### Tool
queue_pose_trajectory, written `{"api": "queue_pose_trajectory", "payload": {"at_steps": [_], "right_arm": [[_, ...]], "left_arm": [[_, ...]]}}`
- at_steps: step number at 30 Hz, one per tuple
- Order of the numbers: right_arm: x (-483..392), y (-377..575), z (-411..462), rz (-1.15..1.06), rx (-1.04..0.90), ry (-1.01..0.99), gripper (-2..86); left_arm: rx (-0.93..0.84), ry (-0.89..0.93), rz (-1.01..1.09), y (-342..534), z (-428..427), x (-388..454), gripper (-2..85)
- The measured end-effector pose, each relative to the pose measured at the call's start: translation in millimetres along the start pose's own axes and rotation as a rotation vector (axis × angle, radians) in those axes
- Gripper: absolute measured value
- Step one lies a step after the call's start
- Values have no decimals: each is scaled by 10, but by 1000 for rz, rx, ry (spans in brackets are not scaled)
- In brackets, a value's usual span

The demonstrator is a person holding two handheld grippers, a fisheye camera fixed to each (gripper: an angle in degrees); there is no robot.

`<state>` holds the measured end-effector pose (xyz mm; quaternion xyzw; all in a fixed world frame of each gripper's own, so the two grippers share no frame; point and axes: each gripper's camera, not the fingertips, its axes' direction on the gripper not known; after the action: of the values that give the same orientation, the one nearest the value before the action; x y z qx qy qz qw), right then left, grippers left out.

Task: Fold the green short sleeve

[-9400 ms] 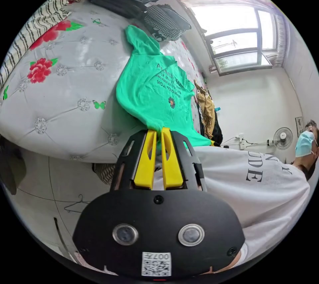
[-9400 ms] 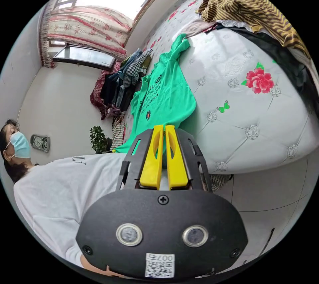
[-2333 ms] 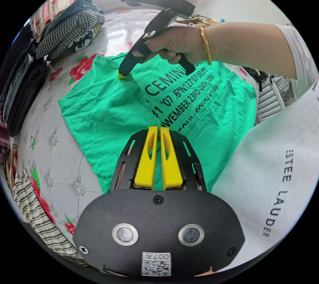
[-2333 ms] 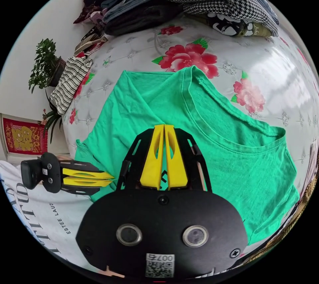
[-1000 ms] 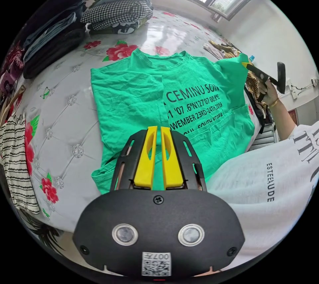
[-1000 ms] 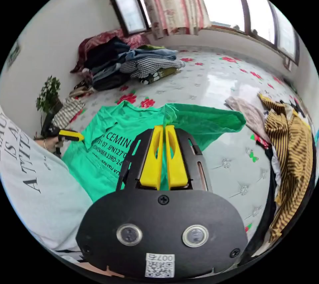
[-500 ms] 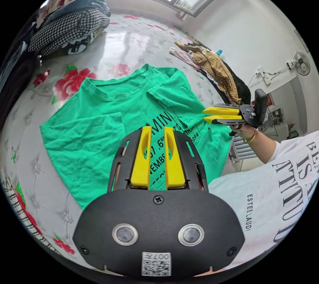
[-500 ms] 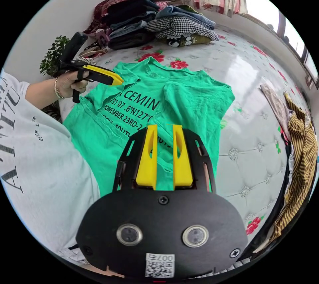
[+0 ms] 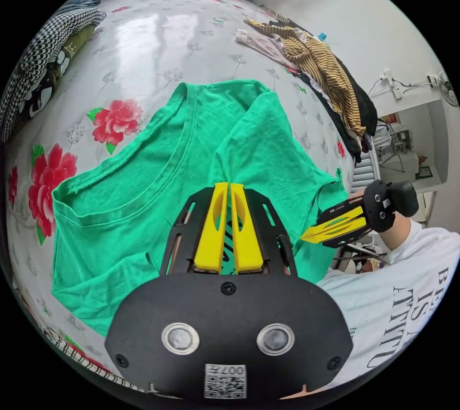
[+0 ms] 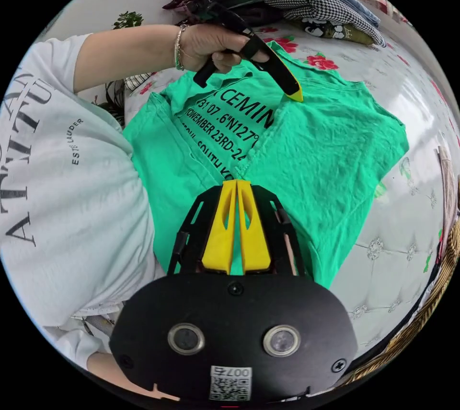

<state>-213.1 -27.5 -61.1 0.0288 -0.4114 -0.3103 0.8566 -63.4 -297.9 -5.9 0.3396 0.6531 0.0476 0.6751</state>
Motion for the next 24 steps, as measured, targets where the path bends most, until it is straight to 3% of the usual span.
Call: {"api": "queue_pose_trajectory", "payload": {"at_steps": [3, 6, 8, 11, 15, 24], "right_arm": [[45, 97, -220, 14, 35, -17, 3], [438, 102, -660, 146, 233, 10, 10], [933, 49, -943, 336, 391, 88, 13], [1487, -158, -1015, 524, 477, 73, 16], [1863, -543, -746, 619, 386, 73, 19], [1736, -936, -363, 508, 215, 187, 7]], "left_arm": [[67, 2, 14, 339, -210, 112, -8], [102, 13, -34, 632, -296, 83, -9], [121, 28, -67, 702, -297, 53, -10], [123, 22, -98, 702, -256, 46, -10], [107, 19, -115, 700, -211, 28, -10], [72, 6, -91, 703, -122, 74, -10]]}}
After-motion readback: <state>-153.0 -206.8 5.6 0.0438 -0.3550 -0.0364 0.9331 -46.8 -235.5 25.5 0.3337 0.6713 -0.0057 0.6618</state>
